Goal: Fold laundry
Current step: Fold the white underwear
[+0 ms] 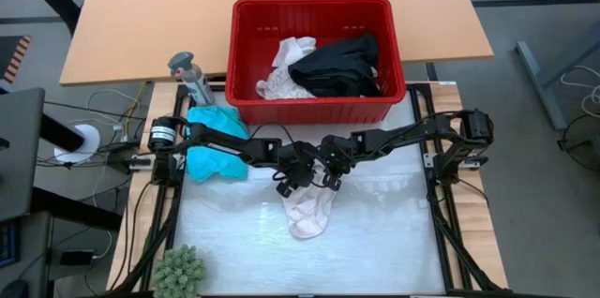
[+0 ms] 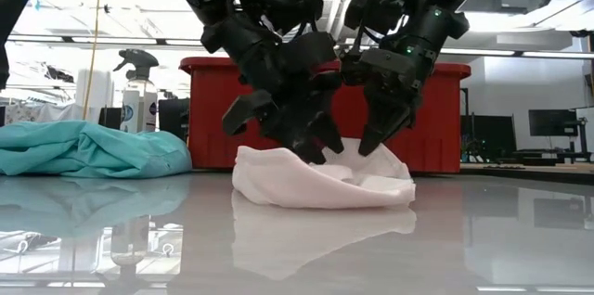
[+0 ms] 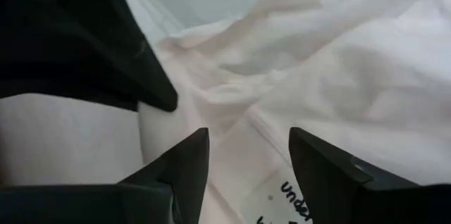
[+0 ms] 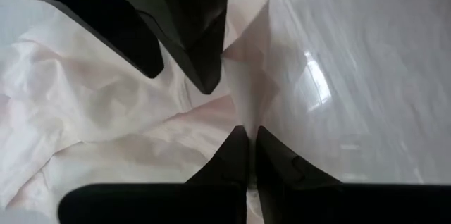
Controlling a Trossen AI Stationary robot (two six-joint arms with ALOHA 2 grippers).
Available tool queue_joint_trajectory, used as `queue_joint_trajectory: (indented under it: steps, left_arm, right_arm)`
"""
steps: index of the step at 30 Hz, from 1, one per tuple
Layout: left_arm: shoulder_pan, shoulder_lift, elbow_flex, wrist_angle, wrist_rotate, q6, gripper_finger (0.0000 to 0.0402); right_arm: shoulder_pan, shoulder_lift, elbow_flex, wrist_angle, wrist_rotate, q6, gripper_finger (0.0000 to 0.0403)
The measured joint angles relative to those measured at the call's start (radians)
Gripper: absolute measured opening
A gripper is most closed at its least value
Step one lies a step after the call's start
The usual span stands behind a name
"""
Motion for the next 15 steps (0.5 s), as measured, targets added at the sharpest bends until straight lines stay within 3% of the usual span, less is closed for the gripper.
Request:
queue_joint_trajectory:
  steps: [15]
  left_arm:
    - [0.000,0.005,0.000,0.002,0.050,0.106,0.0173]
  right_arm:
    - [0.001,-0.001,0.000,-0.009,-0.004,-0.009,0.0040]
